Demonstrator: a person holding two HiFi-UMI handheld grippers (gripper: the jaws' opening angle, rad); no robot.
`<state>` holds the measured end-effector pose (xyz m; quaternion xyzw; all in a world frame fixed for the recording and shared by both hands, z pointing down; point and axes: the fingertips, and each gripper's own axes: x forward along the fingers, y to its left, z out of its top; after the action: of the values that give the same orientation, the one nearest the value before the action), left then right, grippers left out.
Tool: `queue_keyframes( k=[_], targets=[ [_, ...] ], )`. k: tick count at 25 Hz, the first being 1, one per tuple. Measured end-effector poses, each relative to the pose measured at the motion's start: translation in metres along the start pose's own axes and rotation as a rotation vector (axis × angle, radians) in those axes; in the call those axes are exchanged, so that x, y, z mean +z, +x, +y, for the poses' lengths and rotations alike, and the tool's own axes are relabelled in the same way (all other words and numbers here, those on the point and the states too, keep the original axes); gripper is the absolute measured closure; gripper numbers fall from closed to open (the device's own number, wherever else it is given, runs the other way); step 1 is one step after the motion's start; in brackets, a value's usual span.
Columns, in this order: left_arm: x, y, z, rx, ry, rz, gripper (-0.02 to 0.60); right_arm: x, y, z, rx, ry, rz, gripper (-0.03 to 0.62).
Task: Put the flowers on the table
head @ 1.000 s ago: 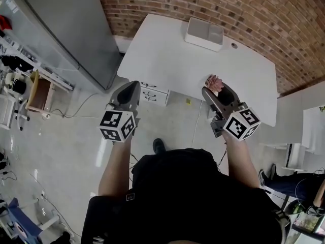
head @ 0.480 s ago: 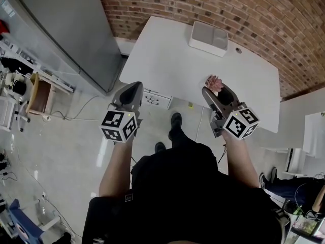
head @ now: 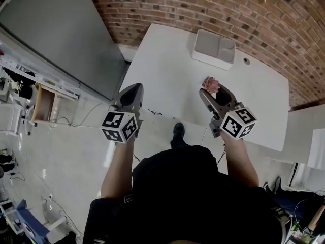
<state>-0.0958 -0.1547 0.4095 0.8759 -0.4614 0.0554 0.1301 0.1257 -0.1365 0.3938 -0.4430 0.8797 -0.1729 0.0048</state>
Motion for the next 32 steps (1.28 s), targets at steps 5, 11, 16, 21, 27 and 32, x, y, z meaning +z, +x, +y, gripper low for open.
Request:
queue_keyframes(
  k=[5,11,16,21,27,32],
  targets=[
    [0.013,0.061,0.008,0.015,0.012,0.032,0.578,0.017,0.035,-0.060,0.016,0.003,0.008,0.322],
    [0.013,0.105,0.018,0.032,0.011,0.074,0.578,0.013,0.075,-0.097,0.059,-0.006,0.059,0.322],
    [0.012,0.130,0.028,0.018,-0.001,0.097,0.578,0.012,0.101,-0.109,0.068,-0.012,0.086,0.322],
    [0.007,0.153,0.041,-0.015,-0.012,0.119,0.578,0.006,0.133,-0.118,0.052,-0.027,0.119,0.322],
    [-0.004,0.172,0.062,-0.048,-0.037,0.143,0.578,-0.007,0.175,-0.126,0.040,-0.043,0.177,0.322],
    [-0.012,0.179,0.075,-0.074,-0.051,0.152,0.578,-0.029,0.212,-0.131,0.035,-0.058,0.237,0.322]
  ],
)
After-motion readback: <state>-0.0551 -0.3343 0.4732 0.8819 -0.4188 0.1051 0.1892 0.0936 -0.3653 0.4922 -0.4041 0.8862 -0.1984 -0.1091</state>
